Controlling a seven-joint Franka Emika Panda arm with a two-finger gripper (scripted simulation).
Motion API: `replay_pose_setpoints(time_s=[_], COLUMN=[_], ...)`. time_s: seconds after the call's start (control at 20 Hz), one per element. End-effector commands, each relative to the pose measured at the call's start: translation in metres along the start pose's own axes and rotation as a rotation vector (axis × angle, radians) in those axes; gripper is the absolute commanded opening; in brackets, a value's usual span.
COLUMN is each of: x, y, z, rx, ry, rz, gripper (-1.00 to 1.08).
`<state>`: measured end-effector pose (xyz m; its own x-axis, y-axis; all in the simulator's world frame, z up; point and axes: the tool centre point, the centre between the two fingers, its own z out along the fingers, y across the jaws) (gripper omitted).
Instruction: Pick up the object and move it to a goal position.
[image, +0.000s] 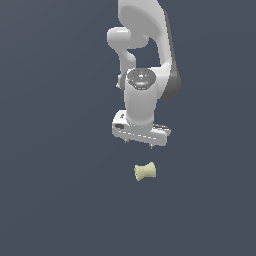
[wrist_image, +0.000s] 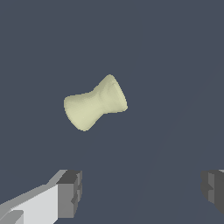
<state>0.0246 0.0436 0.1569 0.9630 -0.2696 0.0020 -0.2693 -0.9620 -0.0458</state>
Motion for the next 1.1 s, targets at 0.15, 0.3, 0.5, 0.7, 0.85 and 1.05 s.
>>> replay_pose_setpoints(time_s=[0.15, 0.3, 0.5, 0.7, 0.85, 1.05], x=[0.009, 0.014, 0.021, 0.027, 0.032, 0.037], y=[-0.005, -0.008, -0.012, -0.016, -0.019, -0.023], z=[0.007, 0.011, 0.016, 0.021, 0.025, 0.030], rx=[-0.003, -0.005, -0.008, -0.012, -0.015, -0.020], ry=[-0.003, -0.004, -0.004, -0.004, -0.003, -0.001], rz=[0.145, 0.224, 0.328, 0.432, 0.509, 0.611], gripper=[1.00, 1.00, 1.00, 1.00, 1.00, 1.00])
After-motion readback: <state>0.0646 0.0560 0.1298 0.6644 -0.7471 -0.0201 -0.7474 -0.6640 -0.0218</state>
